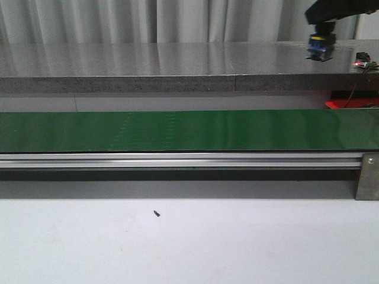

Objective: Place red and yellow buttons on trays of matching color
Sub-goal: 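Carry the red button with the right gripper and release it in the red tray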

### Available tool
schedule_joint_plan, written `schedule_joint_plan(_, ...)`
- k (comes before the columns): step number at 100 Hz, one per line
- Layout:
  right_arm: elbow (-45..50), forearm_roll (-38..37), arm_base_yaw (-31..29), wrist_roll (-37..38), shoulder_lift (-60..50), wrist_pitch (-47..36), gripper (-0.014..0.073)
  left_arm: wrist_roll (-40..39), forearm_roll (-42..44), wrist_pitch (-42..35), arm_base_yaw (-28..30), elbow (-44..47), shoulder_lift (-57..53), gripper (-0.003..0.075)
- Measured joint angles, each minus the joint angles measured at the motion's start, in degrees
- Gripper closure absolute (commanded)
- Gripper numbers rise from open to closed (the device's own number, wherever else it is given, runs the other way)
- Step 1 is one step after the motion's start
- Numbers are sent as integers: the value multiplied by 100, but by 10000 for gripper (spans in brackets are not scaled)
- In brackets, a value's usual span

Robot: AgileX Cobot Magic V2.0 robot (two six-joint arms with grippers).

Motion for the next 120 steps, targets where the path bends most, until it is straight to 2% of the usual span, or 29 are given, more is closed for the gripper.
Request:
schedule_joint_plan(30,0,621,-1163,24,0,-572,430,0,0,0,0,0,0,740)
schedule_joint_plan(51,0,746,-1661,24,0,-1039,430,0,0,0,0,0,0,740)
schedule_joint_plan(80,0,918,-2044,24,351,-1412,431,0,0,0,0,0,0,740)
schedule_joint_plan(104,0,1926,-2194,24,1030,-2153,431,0,0,0,0,0,0,740)
schedule_joint_plan(120,0,2130,-2217,24,1512,-2373,431,0,0,0,0,0,0,740)
